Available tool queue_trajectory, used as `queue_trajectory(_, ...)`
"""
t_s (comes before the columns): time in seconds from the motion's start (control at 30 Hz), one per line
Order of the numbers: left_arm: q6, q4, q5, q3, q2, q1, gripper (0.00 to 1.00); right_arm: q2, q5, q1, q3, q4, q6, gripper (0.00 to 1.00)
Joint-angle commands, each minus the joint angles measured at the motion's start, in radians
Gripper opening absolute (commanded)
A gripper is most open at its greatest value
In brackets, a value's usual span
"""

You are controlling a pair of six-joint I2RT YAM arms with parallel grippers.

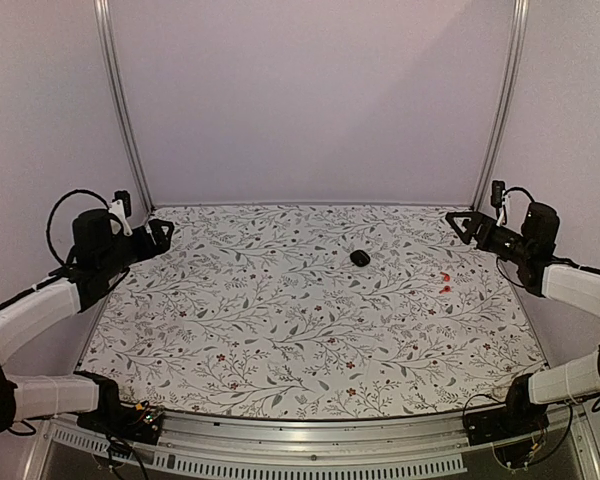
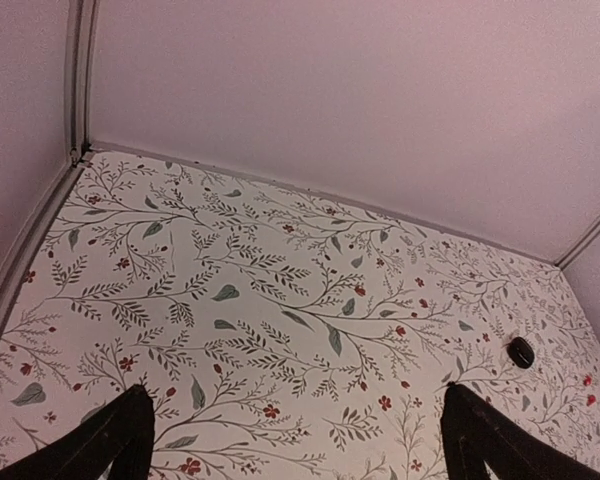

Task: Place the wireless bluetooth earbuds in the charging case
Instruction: Reset both arms

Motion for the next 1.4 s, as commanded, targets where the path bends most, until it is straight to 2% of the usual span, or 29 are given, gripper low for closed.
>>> queue_trajectory(0.0,0.0,0.003,0.002,0.0,0.003,0.0,1.0,0.003,0.0,0.0,0.0,-0.001,0.001,0.99)
queue_trajectory(0.83,0.0,0.003,0.002,0.0,0.003,0.0,1.0,0.003,0.0,0.0,0.0,-0.001,0.001,0.99)
queue_trajectory(1.37,-0.009,-0.045,-0.017,0.037,-0.006,0.002,1.0,-0.057,-0.025,0.0,0.015,-0.03,-0.011,0.99)
